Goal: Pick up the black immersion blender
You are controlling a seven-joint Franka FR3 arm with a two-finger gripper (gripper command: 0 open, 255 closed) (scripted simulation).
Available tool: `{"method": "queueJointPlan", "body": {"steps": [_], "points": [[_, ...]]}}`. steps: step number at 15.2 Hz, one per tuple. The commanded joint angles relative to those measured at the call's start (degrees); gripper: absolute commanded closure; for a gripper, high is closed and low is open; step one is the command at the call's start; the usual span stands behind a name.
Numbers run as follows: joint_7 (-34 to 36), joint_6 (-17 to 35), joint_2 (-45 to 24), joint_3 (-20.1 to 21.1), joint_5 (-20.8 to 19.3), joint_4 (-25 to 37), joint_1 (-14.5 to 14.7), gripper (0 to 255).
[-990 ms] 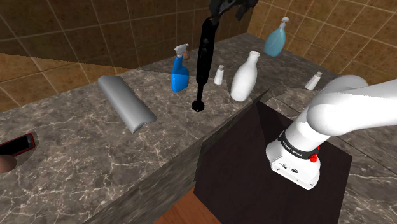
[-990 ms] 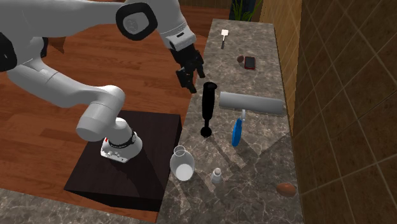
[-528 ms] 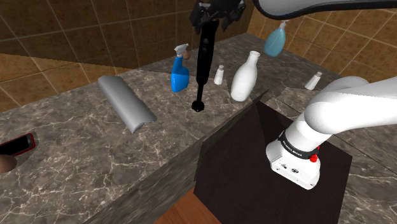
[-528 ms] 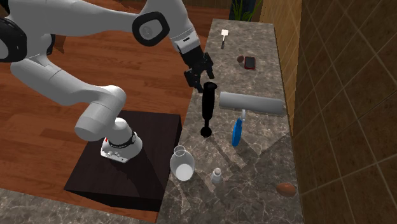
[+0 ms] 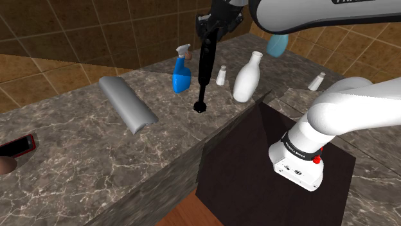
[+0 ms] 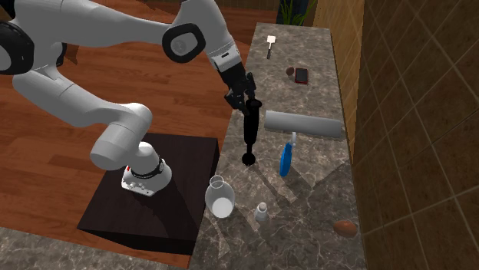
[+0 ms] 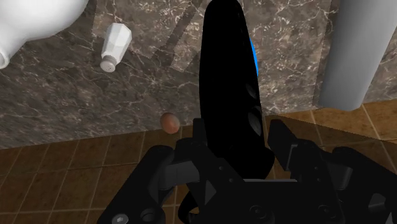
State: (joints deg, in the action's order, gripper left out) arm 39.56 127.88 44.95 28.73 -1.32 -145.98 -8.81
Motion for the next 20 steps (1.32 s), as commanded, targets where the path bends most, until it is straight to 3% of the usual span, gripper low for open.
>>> {"method": "queueJointPlan", "body": {"steps": [1, 7, 20], "points": [[0.02, 0.03, -0.02, 0.02, 0.03, -0.11, 0.01, 255], [0.01, 0.02, -0.05, 0.01, 0.01, -0.07, 0.0, 255], [-2.62, -9.2, -0.37, -2.3, -0.55, 9.7, -0.65, 255]]}}
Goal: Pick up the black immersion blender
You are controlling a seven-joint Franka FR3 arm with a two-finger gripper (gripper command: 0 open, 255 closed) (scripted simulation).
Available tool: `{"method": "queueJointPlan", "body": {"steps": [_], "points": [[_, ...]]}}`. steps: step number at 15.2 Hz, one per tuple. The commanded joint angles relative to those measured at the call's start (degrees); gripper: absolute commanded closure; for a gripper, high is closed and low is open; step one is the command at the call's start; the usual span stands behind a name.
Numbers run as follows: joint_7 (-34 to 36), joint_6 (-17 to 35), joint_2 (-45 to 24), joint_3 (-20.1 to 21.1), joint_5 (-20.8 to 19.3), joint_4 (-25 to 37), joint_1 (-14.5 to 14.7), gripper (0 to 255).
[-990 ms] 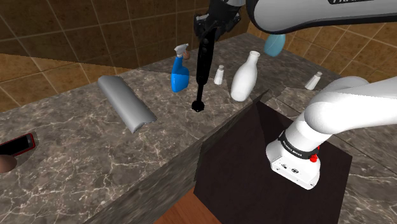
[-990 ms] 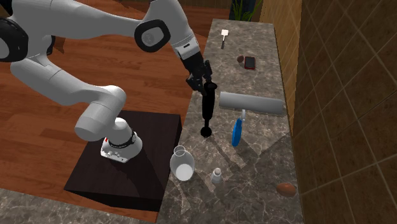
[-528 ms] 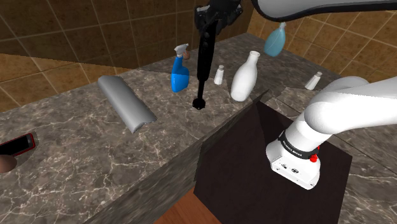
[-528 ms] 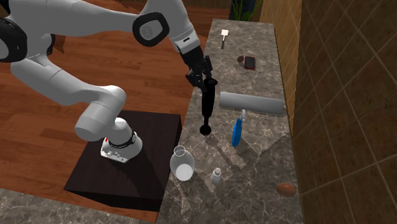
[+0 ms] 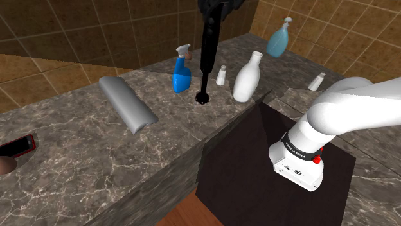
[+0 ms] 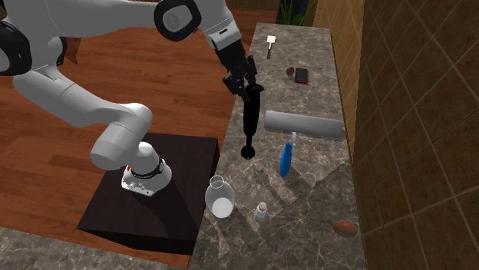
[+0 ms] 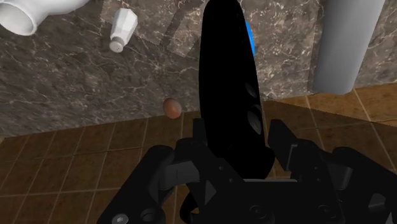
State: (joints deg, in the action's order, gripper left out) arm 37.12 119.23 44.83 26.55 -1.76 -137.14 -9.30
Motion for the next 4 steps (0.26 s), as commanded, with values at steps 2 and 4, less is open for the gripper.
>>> {"method": "queueJointPlan", "body": {"steps": [2, 4], "points": [[-0.53, -1.92, -0.49, -0.39, -0.22, 2.51, -0.32, 255], [-0.56, -2.03, -0.5, -0.41, -0.22, 2.63, -0.33, 255]]}}
